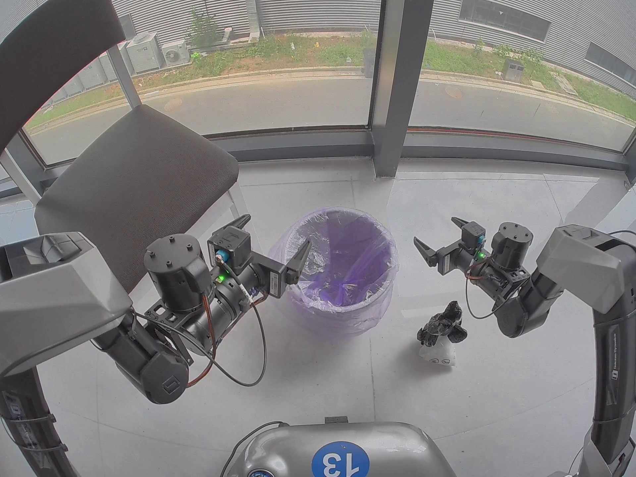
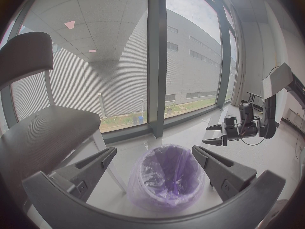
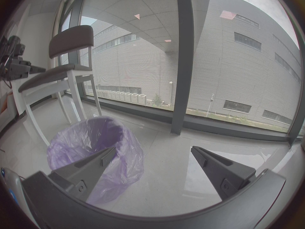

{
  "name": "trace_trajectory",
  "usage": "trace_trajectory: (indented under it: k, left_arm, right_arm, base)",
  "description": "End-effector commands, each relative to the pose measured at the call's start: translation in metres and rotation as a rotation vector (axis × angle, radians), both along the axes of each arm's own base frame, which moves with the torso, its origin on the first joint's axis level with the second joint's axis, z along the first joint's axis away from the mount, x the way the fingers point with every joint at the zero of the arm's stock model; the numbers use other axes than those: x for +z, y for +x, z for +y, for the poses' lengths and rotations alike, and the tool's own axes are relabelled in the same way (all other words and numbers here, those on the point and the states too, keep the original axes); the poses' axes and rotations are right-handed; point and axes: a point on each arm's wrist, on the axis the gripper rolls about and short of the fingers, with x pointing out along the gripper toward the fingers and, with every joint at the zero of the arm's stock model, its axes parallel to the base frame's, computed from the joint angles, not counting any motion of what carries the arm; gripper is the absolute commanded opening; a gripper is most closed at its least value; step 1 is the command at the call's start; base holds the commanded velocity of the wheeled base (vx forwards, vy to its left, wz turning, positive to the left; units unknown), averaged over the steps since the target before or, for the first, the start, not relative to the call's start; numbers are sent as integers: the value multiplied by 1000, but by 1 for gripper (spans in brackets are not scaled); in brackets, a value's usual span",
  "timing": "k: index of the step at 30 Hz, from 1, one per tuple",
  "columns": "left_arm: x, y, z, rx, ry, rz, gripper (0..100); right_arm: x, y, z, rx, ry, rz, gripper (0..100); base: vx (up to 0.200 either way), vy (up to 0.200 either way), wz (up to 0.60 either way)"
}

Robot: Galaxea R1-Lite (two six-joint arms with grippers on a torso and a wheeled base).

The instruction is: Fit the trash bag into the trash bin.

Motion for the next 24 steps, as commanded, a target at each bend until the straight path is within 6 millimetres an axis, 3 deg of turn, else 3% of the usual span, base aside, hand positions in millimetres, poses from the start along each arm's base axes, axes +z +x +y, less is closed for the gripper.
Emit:
trace_trajectory:
  k: [1, 7, 8, 9, 13, 18, 22, 24]
  left_arm:
    - [28, 2, 1, 7, -50, -77, 100]
    - [43, 2, 10, 31, -69, -112, 100]
    - [57, 3, 22, 61, -79, -134, 100]
    - [65, 5, 28, 80, -85, -147, 100]
    - [102, 11, 51, 147, -92, -175, 100]
    - [151, -4, 65, 185, -89, -168, 100]
    - [164, -7, 76, 238, -82, -147, 100]
    - [174, -15, 95, 323, -68, -111, 100]
  right_arm:
    - [51, -25, -11, -33, 20, -54, 100]
    - [80, -33, -19, -48, 28, -107, 100]
    - [104, -40, -27, -64, 37, -134, 100]
    - [114, -42, -29, -70, 39, -140, 100]
    - [151, -52, -39, -93, 40, -149, 100]
    - [192, -70, -43, -116, 40, -138, 100]
    - [205, -75, -44, -136, 41, -134, 100]
    - [224, -78, -58, -215, 29, -121, 100]
  base:
    - [0, 0, 0]
    - [0, 0, 0]
    - [0, 0, 0]
    - [0, 0, 0]
    - [0, 0, 0]
    - [0, 0, 0]
    - [0, 0, 0]
    - [0, 0, 0]
